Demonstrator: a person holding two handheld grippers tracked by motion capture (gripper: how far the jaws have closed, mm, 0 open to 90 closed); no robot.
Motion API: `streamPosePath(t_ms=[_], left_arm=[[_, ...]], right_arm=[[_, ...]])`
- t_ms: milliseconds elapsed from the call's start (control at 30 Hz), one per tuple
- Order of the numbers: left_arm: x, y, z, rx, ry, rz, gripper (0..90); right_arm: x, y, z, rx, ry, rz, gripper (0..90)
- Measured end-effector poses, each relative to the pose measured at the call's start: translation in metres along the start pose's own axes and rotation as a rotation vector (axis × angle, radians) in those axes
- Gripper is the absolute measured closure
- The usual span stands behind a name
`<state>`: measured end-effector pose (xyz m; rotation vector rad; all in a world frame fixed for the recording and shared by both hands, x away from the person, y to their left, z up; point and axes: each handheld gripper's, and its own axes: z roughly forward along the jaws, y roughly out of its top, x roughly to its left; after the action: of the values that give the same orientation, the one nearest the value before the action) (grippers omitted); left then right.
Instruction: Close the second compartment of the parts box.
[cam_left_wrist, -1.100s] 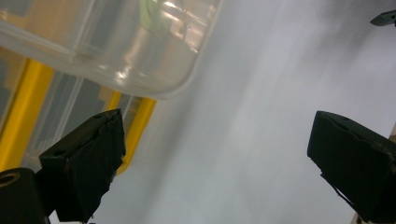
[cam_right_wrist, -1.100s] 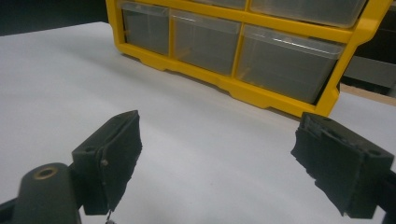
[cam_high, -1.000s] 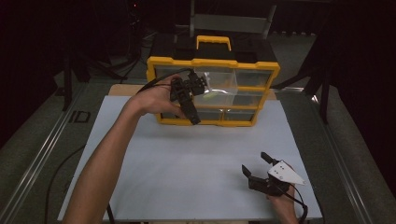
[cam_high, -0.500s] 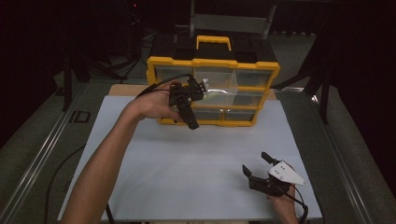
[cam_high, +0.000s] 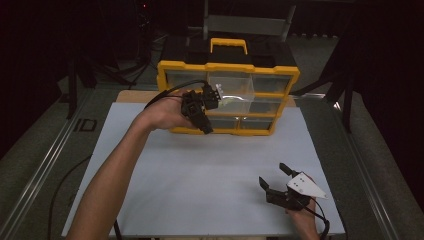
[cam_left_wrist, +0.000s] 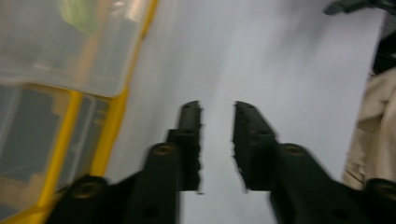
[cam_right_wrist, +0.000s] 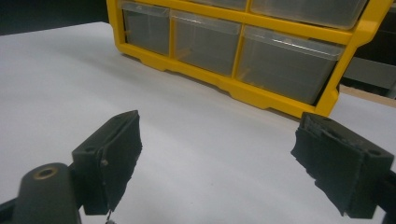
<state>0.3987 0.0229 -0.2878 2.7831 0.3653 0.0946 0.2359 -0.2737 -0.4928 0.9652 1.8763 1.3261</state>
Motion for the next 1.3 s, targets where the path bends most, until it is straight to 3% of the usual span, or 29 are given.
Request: streamPosePath(t_ms=[133,500,767,1100,1300], left_arm=[[0.003,0.002,-0.001,-0.027,0.017,0.003,90.0],[0.005,0.009,-0.001,-0.064,0.077,-0.016,90.0],[0.011,0.01,-0.003,-0.082,0.083,-0.044,90.0],[0.012,0.018,0.0,-0.071,0.11,-0.037,90.0],[0.015,0.017,0.001,-0.078,0.104,-0.044,90.0]], right_arm=[[0.0,0.0,0.0,0.001,-0.001,0.0,14.4],[0.0,0.0,0.0,0.0,-0.001,-0.001,14.5],[0.0,0.0,0.0,0.001,0.0,-0.001,14.4],[0.0,0.0,-0.001,0.002,0.001,0.002,14.4],[-0.001,0.0,-0.001,-0.001,-0.001,0.004,14.4]])
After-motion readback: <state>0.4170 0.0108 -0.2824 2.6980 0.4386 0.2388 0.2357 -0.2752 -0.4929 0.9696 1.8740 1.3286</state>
